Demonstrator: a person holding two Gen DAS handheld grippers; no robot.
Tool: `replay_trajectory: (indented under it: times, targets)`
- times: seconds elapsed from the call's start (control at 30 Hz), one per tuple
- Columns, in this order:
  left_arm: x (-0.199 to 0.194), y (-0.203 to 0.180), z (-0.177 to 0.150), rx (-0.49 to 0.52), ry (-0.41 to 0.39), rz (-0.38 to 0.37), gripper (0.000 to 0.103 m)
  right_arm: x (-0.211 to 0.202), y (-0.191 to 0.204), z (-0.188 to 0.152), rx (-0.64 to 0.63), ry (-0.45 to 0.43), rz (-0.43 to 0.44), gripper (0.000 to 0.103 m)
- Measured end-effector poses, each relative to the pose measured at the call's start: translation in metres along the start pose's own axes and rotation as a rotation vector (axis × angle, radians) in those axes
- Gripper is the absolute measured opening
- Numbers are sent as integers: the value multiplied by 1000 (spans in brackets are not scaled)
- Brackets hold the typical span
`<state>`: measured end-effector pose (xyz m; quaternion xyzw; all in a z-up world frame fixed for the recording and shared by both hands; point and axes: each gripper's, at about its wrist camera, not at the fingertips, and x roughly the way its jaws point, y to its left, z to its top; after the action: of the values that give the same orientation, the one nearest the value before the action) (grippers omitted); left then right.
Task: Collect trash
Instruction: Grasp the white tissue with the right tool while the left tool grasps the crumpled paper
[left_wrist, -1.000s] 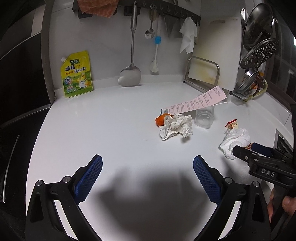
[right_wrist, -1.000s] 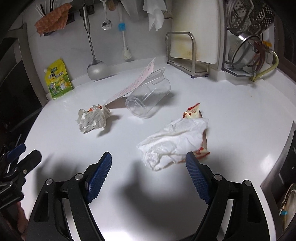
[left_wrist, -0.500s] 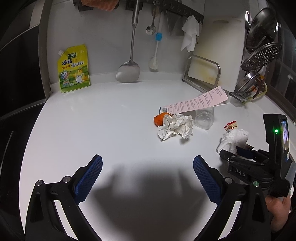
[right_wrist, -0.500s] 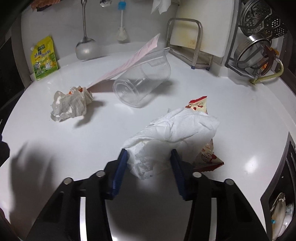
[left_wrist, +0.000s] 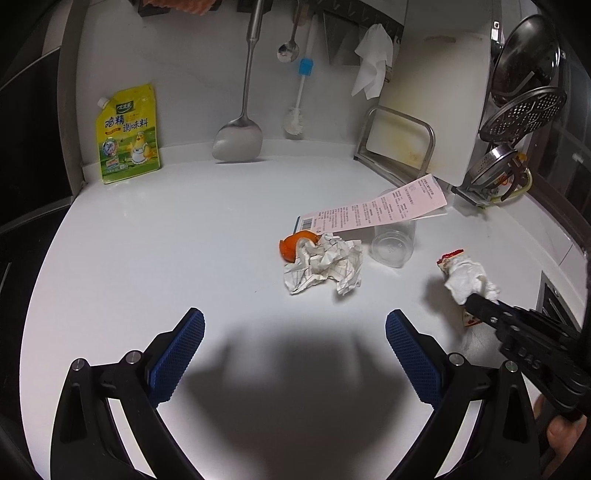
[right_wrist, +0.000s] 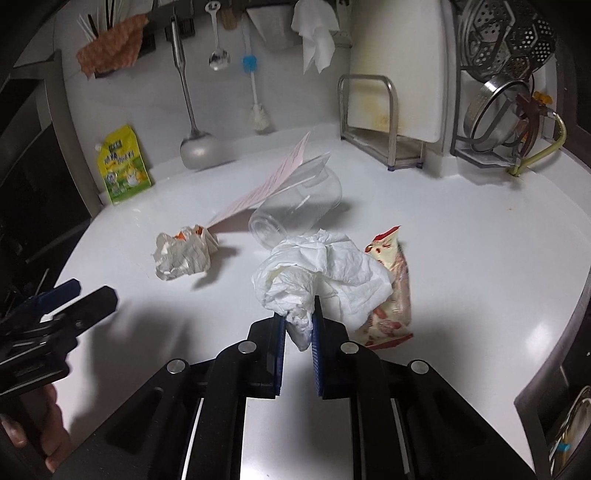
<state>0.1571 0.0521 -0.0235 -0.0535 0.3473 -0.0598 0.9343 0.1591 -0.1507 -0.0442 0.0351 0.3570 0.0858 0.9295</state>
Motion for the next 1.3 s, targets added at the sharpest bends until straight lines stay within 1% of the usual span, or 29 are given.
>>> replay_trajectory:
  times: [0.17, 0.27, 0.47, 0.63, 0.8, 0.83, 0.87, 0.9, 0.97, 1.0, 1.03, 1.07, 1.17, 1.3]
  targets:
    - [15, -18, 10, 15, -2, 32, 97, -12, -20, -5, 39, -23, 24, 12]
    - [25, -27, 16, 17, 2, 37, 97, -15, -34, -10, 61, -31, 36, 12]
    - [59, -43, 29, 45, 64, 66, 97, -16, -62, -19, 116, -35, 72, 12]
    - [81, -44, 37, 25, 103, 89, 97, -18, -83, -24, 161, -46, 108, 12]
    - [98, -41, 38, 1, 137, 108, 95, -20, -92, -25, 178, -65, 134, 12]
    - [100, -41, 37, 4, 142, 109, 90, -21, -94, -26, 184, -70, 141, 12]
    - [102, -43, 36, 10, 147, 115, 81, -21, -96, -27, 188, -71, 145, 12]
    - [103, -44, 36, 18, 149, 119, 76, -20, -97, -27, 192, -70, 146, 12]
    - [104, -45, 34, 26, 151, 118, 61, -18, -99, -28, 200, -66, 153, 12]
    - [104, -45, 34, 26, 151, 113, 56, -18, -99, -29, 202, -66, 156, 12]
    - [103, -45, 34, 26, 149, 110, 48, -19, -98, -30, 202, -68, 158, 12]
    - [103, -44, 34, 26, 146, 109, 43, -20, -98, -30, 199, -71, 157, 12]
    - [97, -45, 32, 27, 126, 103, 36, -25, -97, -30, 195, -86, 158, 12]
    - [81, -47, 29, 44, 95, 99, 34, -32, -98, -33, 190, -99, 148, 12]
